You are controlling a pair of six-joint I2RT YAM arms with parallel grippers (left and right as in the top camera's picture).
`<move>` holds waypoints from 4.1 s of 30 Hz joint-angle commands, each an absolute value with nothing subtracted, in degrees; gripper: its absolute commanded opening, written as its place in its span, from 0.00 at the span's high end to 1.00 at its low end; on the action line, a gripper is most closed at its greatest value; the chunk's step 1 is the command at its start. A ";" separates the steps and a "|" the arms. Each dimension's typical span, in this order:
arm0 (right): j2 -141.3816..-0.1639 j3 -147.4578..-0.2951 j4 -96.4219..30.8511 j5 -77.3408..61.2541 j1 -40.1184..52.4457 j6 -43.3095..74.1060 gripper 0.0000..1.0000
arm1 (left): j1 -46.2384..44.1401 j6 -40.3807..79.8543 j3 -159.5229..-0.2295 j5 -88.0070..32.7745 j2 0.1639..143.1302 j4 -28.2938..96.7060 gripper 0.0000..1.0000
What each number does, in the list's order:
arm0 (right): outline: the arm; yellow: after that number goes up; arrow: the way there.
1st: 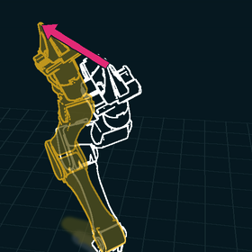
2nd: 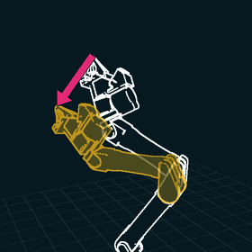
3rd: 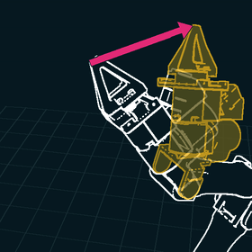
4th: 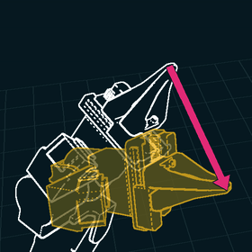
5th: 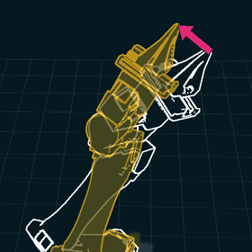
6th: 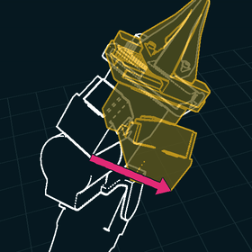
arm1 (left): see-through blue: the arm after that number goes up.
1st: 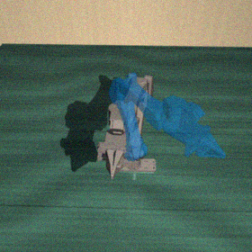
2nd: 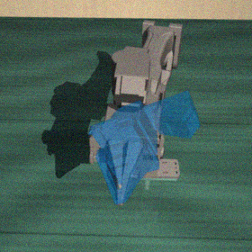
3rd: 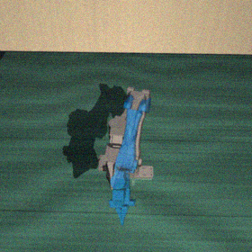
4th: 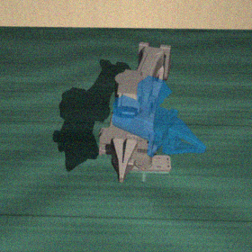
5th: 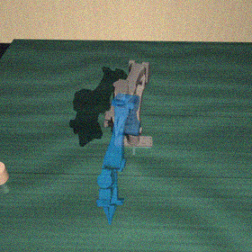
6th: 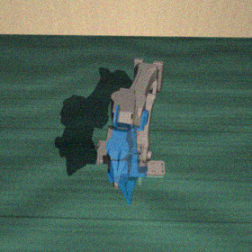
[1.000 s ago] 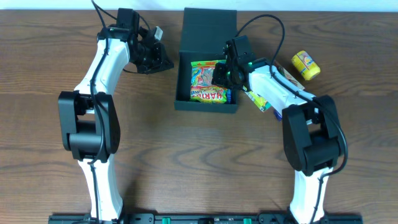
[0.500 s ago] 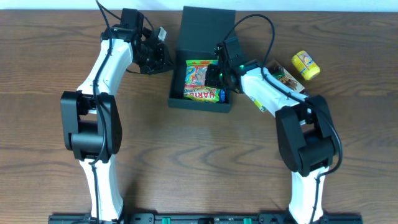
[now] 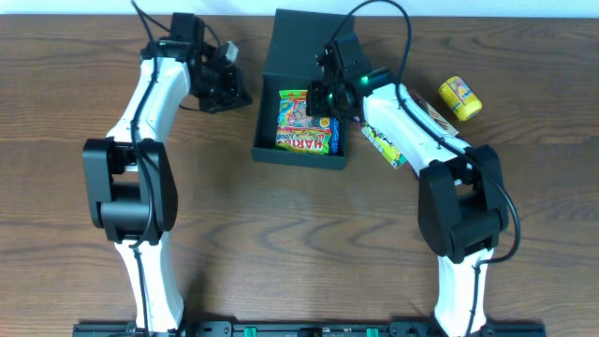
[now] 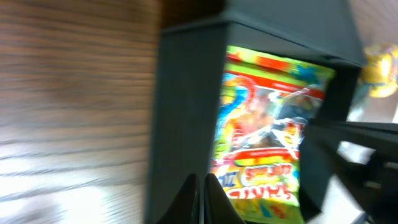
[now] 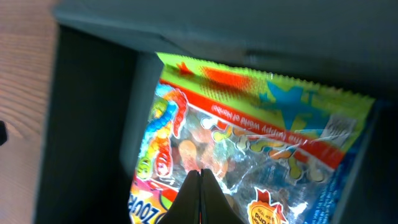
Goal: Pack container
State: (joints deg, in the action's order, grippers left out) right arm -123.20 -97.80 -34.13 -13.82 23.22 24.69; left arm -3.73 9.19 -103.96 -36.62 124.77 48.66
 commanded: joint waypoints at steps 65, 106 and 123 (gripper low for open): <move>-131.15 -106.85 -47.37 -10.98 25.69 17.52 0.99 | -8.12 12.91 -94.87 -34.52 125.38 40.18 0.94; -131.59 -121.40 -59.96 1.08 26.50 13.80 0.99 | -8.16 12.86 -94.87 -34.35 125.38 40.62 0.94; -141.86 -119.22 -59.79 -5.41 26.76 13.63 0.99 | -7.42 12.88 -94.87 -34.37 125.38 40.64 0.94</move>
